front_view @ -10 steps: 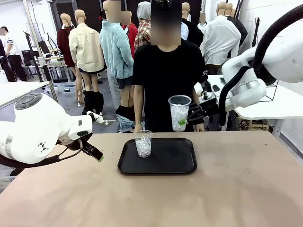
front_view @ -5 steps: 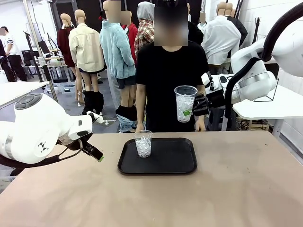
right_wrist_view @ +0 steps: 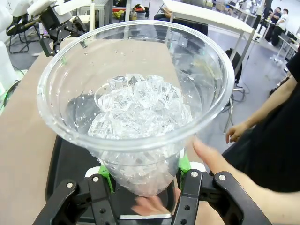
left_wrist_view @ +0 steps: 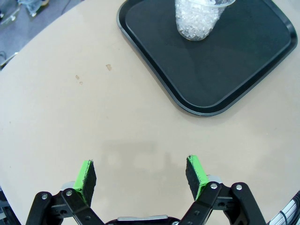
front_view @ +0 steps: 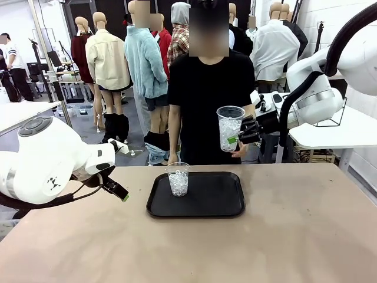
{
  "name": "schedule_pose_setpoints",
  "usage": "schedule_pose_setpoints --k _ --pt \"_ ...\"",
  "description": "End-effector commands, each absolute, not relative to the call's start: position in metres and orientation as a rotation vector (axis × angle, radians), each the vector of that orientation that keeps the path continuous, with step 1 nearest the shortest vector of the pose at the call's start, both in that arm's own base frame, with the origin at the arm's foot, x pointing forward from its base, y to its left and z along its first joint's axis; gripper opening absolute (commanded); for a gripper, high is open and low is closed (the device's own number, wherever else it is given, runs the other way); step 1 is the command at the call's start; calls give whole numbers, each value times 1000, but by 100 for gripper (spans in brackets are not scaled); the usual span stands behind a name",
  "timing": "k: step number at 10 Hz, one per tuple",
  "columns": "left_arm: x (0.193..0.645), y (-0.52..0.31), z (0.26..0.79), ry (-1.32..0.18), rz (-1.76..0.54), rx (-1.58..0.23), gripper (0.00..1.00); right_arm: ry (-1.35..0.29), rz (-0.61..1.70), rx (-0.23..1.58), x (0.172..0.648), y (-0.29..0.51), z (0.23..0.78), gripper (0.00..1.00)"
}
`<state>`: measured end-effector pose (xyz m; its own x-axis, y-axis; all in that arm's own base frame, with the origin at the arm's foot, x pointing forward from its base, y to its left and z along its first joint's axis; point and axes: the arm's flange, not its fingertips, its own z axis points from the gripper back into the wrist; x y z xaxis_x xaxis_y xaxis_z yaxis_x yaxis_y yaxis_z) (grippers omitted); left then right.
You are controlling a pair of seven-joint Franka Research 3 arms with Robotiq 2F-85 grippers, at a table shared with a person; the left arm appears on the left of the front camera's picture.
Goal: Pour the drink into the iced cup.
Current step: Open the gripper to release the iced cup you were holding, then pick up the iced cup indicated by the human and present it to them.
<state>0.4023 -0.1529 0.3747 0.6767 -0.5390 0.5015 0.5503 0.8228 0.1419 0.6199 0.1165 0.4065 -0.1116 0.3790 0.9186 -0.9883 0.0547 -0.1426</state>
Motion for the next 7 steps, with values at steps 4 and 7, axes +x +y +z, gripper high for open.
schedule_pose_setpoints --k 4,7 --pt "403 -151 375 -558 -609 -22 100 -1052 1401 800 618 117 407 57" --pt "403 -151 375 -558 -609 -22 100 -1052 1401 800 618 117 407 57"
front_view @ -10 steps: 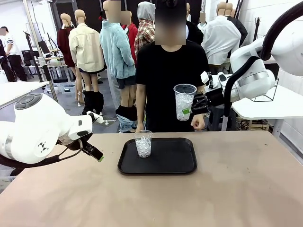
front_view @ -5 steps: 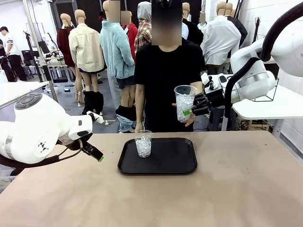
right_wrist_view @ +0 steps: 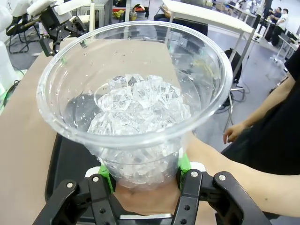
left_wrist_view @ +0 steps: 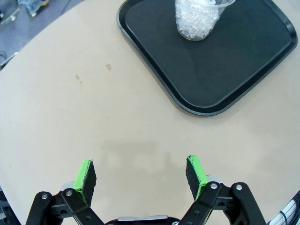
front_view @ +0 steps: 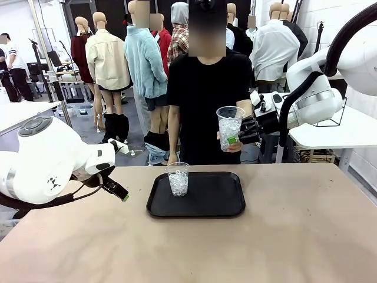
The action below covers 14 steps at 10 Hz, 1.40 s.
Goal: Pour the drink into the iced cup.
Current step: Pick up the iced cup indicated by the human and present it to them.
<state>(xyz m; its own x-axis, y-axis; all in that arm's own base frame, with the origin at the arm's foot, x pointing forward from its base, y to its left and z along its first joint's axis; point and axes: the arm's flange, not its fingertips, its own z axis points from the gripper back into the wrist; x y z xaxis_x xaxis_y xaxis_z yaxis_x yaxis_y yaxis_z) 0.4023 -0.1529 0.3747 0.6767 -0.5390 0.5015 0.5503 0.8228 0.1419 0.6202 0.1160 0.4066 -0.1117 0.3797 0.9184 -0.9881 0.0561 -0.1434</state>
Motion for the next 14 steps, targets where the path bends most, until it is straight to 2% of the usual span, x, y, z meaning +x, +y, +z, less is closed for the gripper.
schedule_pose_setpoints --k 1,6,8,9,14 --pt "403 -151 375 -558 -609 -22 100 -1052 1401 800 618 117 407 57" --pt "403 -151 375 -558 -609 -22 100 -1050 1396 789 621 114 407 57" --pt "403 -151 375 -558 -609 -22 100 -1034 1393 793 620 114 407 97" --pt "403 -151 375 -558 -609 -22 100 -1032 1391 800 620 113 408 100" --pt "403 -151 375 -558 -609 -22 100 -1037 1298 766 606 80 400 100"
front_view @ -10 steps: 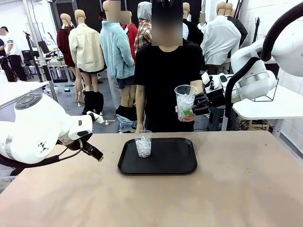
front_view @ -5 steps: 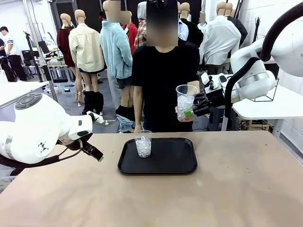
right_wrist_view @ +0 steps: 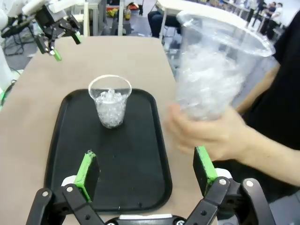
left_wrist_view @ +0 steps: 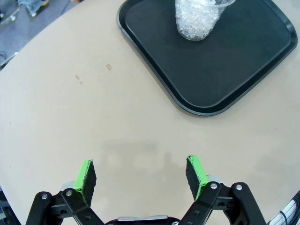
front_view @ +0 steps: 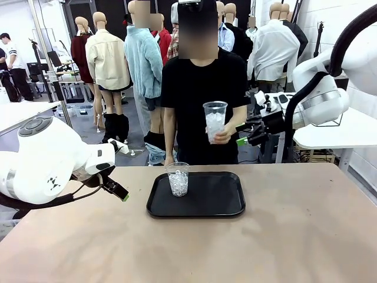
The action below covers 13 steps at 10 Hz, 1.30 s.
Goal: Pour the drink into the iced cup.
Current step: Pick up the iced cup indicated by the human and present it to them.
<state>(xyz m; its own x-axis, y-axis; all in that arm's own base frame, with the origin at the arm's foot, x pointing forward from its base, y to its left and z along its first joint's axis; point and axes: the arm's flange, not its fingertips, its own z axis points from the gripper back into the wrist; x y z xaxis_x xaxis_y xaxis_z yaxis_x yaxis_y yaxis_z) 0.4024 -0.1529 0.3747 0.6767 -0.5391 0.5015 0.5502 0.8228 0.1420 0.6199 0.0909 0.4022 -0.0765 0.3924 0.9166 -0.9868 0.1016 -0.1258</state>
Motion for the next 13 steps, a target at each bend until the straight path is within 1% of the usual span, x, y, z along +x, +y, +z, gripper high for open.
schedule_pose_setpoints --k 1,3,4,6,7,8,9,10,11,13 --pt "403 -151 375 -558 -609 -22 100 -1022 1275 775 591 65 392 100" --pt "403 -151 375 -558 -609 -22 100 -943 1248 772 554 41 373 100" --pt "403 -151 375 -558 -609 -22 100 -927 1199 748 535 32 362 100" --pt "403 -151 375 -558 -609 -22 100 -903 1086 669 502 20 342 100" --pt "403 -151 375 -558 -609 -22 100 -822 1024 594 484 15 336 100" --pt "403 -151 375 -558 -609 -22 100 -818 909 511 465 2 337 100" --pt "403 -151 375 -558 -609 -22 100 -853 773 454 451 -8 337 100" --pt "403 -151 375 -558 -609 -22 100 -840 684 396 437 -14 334 100" --pt "403 -151 375 -558 -609 -22 100 -833 628 359 426 -18 336 100" --pt "403 -151 375 -558 -609 -22 100 -824 455 350 408 -28 347 100"
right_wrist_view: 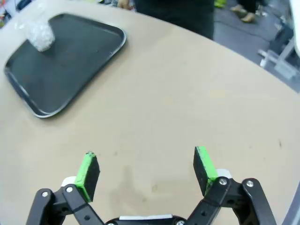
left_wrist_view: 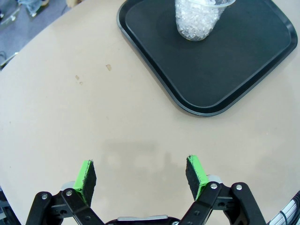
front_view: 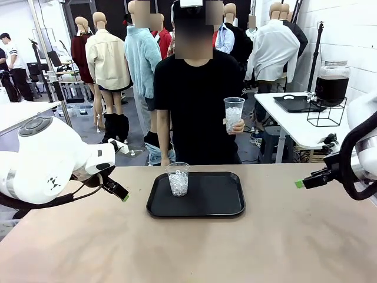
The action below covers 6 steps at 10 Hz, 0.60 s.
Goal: Pour the drink into the iced cup.
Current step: Pick up the iced cup indicated by the human and present it to them.
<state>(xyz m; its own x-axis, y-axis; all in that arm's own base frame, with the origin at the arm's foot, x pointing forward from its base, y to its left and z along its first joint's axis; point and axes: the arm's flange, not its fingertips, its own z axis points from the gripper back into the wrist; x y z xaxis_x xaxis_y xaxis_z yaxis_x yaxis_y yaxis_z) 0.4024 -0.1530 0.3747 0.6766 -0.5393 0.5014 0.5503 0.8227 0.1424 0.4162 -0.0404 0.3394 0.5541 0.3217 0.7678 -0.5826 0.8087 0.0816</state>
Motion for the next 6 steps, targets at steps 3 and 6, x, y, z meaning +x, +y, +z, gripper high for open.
schedule_pose_setpoints --k 3,6 --pt "403 -151 375 -558 -609 -22 100 -779 330 205 387 -34 368 100" --pt "403 -151 375 -558 -609 -22 100 -722 331 160 379 -36 394 100"
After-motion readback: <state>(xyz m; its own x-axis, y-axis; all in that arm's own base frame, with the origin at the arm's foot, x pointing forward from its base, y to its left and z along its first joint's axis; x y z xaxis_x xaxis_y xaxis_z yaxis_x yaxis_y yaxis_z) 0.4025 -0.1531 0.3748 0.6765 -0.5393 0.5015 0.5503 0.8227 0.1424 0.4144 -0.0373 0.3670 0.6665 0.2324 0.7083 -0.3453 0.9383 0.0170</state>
